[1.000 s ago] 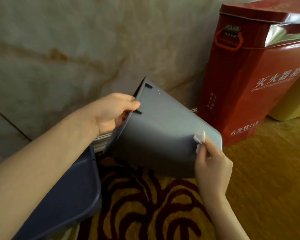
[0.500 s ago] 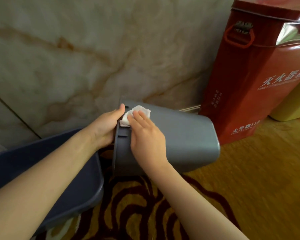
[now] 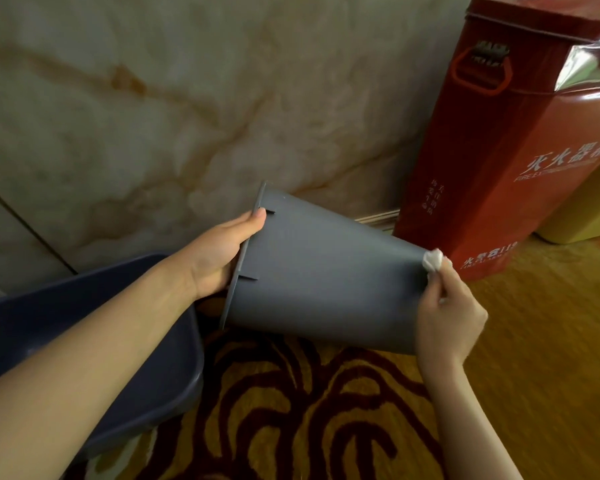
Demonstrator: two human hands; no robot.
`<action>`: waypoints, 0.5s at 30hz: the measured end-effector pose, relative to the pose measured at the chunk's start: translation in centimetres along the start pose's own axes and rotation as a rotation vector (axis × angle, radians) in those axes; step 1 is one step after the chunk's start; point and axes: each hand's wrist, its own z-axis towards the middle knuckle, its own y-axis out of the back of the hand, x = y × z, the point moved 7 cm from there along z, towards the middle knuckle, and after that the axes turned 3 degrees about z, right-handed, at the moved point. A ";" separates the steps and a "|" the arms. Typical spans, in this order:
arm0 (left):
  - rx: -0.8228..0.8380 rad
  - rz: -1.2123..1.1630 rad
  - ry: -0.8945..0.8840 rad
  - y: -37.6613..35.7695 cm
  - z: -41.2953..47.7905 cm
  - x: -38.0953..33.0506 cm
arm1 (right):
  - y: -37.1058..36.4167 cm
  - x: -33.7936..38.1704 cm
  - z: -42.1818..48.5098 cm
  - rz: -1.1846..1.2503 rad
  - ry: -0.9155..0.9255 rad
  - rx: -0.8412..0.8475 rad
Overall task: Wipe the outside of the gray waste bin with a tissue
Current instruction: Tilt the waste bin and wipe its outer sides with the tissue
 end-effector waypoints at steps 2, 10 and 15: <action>0.007 -0.016 0.011 0.3 -0.1 0.1 | -1.0 4.1 0.2 0.116 0.099 -0.009; 0.069 -0.073 -0.043 -0.1 -0.2 0.3 | -10.5 16.2 -2.2 0.093 0.507 0.543; 0.070 -0.044 -0.030 0.3 0.1 0.5 | -7.9 10.5 -0.3 0.021 0.303 0.445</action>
